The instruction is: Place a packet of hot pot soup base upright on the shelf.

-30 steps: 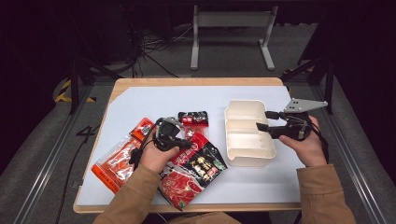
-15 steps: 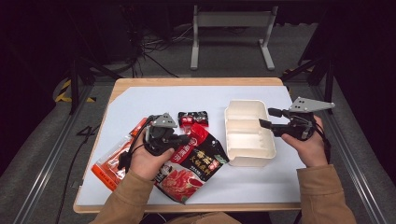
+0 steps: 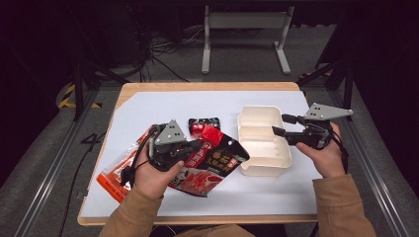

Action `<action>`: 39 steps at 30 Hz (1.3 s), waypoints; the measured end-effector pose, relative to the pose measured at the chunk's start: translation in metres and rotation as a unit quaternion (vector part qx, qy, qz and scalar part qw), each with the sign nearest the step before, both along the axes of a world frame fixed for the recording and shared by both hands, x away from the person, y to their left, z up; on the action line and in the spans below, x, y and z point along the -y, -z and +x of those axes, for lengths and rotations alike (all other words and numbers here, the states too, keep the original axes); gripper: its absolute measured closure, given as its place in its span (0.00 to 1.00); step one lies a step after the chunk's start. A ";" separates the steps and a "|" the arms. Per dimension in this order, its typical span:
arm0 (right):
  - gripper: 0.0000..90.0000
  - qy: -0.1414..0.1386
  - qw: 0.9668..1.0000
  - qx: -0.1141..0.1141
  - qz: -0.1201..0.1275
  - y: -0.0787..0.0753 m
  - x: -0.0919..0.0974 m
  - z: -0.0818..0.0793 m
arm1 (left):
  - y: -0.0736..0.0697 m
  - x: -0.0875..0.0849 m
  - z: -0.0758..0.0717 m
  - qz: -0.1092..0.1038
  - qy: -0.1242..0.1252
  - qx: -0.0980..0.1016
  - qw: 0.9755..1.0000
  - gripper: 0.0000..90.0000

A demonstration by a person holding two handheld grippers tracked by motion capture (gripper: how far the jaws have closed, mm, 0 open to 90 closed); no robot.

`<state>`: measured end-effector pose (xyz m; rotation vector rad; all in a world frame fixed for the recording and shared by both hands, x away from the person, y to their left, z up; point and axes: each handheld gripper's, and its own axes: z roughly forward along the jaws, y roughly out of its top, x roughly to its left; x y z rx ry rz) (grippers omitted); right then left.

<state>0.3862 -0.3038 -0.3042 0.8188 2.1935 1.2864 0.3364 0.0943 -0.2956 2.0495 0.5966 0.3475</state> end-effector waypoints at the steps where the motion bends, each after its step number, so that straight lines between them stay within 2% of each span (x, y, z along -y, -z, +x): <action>1: 0.48 -0.001 1.000 0.001 0.001 0.000 0.000 0.000 | 0.000 -0.001 -0.001 -0.006 -0.004 0.005 1.000 0.99; 6: 0.48 -0.011 1.000 0.003 0.006 -0.002 -0.004 -0.002 | -0.002 -0.006 -0.001 -0.033 -0.011 0.016 0.999 0.99; 9: 0.47 -0.020 1.000 0.005 0.010 -0.004 -0.007 -0.004 | -0.002 -0.008 -0.002 -0.056 -0.016 0.033 0.998 0.99; 12: 0.47 -0.029 0.999 0.008 0.014 -0.007 -0.010 -0.007 | -0.003 -0.008 -0.003 -0.066 -0.022 0.048 0.996 0.99; 16: 0.47 -0.044 0.999 0.009 0.023 -0.010 -0.014 -0.011 | -0.002 -0.011 -0.001 -0.082 -0.030 0.047 0.995 0.99; 18: 0.46 -0.055 0.998 0.010 0.027 -0.012 -0.018 -0.013 | -0.001 -0.013 0.000 -0.096 -0.037 0.047 0.994 0.99; 24: 0.45 -0.085 0.996 0.009 0.038 -0.017 -0.030 -0.019 | -0.001 -0.016 0.000 -0.115 -0.042 0.064 0.990 0.99; 29: 0.43 -0.121 0.991 0.005 0.057 -0.020 -0.043 -0.025 | -0.001 -0.017 0.000 -0.127 -0.041 0.071 0.988 0.99; 34: 0.40 -0.147 0.987 0.001 0.058 -0.019 -0.059 -0.030 | 0.000 -0.015 0.000 -0.128 -0.040 0.069 0.989 0.99; 39: 0.36 -0.158 0.986 -0.009 0.055 -0.012 -0.073 -0.029 | 0.001 -0.013 0.001 -0.128 -0.035 0.063 0.989 0.99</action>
